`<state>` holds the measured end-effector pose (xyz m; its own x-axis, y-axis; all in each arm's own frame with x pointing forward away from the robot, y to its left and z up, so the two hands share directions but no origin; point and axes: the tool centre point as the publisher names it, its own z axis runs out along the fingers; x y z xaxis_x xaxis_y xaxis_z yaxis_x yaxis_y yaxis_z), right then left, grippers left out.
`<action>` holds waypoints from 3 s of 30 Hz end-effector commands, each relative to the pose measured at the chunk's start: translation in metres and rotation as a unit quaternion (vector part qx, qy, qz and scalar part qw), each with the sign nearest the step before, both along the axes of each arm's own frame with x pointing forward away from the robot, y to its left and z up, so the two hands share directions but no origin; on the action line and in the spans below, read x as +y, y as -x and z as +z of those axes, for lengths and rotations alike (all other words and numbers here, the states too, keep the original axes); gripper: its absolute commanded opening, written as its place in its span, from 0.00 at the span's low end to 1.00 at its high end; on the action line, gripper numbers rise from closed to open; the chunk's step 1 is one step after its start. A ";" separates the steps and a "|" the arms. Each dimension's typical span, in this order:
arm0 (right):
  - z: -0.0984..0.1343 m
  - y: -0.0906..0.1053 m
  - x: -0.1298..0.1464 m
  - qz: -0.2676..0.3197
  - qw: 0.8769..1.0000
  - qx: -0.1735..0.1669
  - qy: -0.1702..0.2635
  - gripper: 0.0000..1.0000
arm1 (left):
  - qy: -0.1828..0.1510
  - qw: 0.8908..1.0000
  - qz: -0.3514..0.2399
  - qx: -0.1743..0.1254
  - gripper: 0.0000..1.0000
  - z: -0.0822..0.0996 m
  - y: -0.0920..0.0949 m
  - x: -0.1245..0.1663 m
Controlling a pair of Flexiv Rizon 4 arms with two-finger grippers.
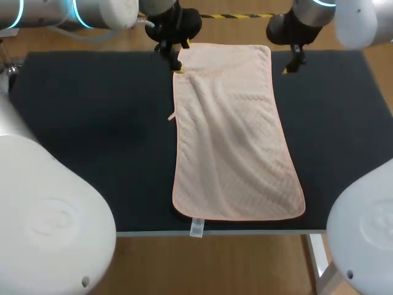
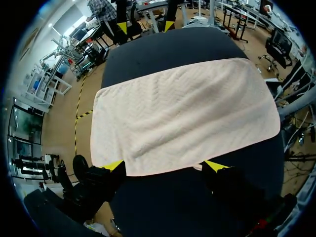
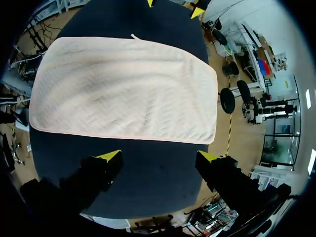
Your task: Fold the towel
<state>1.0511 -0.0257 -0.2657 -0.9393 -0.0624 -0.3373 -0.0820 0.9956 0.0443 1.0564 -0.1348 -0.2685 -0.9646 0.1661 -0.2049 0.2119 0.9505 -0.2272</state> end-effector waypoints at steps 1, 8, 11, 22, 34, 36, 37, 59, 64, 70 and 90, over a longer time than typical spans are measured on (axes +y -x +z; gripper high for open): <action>-0.003 0.011 0.011 -0.041 0.995 -0.009 0.095 1.00 | -0.009 0.999 0.016 -0.042 1.00 0.000 0.032 0.020; -0.025 0.030 0.024 -0.058 0.994 -0.012 0.095 1.00 | -0.057 0.998 0.032 0.007 1.00 -0.042 0.062 0.026; -0.034 0.036 0.025 -0.066 0.994 -0.029 0.082 1.00 | -0.036 0.998 0.055 0.018 1.00 -0.050 0.064 0.024; -0.065 0.042 0.024 -0.083 0.995 -0.011 0.060 1.00 | -0.026 0.998 0.055 0.024 1.00 -0.077 0.050 0.012; -0.099 0.053 0.016 -0.093 0.993 0.034 0.072 1.00 | -0.009 0.996 0.064 0.054 1.00 -0.100 0.036 -0.015; -0.106 0.055 0.015 -0.092 0.992 0.043 0.073 1.00 | -0.008 0.997 0.059 0.054 1.00 -0.104 0.034 -0.019; -0.110 0.056 0.015 -0.091 0.992 0.048 0.075 1.00 | -0.009 0.997 0.057 0.055 1.00 -0.106 0.033 -0.020; -0.159 0.043 0.002 -0.066 0.991 0.106 0.057 1.00 | -0.022 0.995 0.065 0.073 1.00 -0.137 0.022 -0.021; -0.161 0.035 0.003 -0.061 0.990 0.117 0.050 1.00 | -0.024 0.993 0.076 0.082 1.00 -0.143 0.020 -0.021; -0.163 0.030 0.004 -0.048 0.988 0.143 0.034 1.00 | -0.029 0.992 0.085 0.087 1.00 -0.144 0.020 -0.021; -0.176 0.038 0.009 -0.018 0.983 0.179 0.027 1.00 | -0.048 0.989 0.094 0.106 1.00 -0.159 0.025 -0.012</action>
<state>1.0073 -0.0171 -0.4371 -0.9994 -0.0347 0.0022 -0.0347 0.9994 0.0074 1.0269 -0.1429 -0.4239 -0.9998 -0.0196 0.0032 -0.0199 0.9864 -0.1629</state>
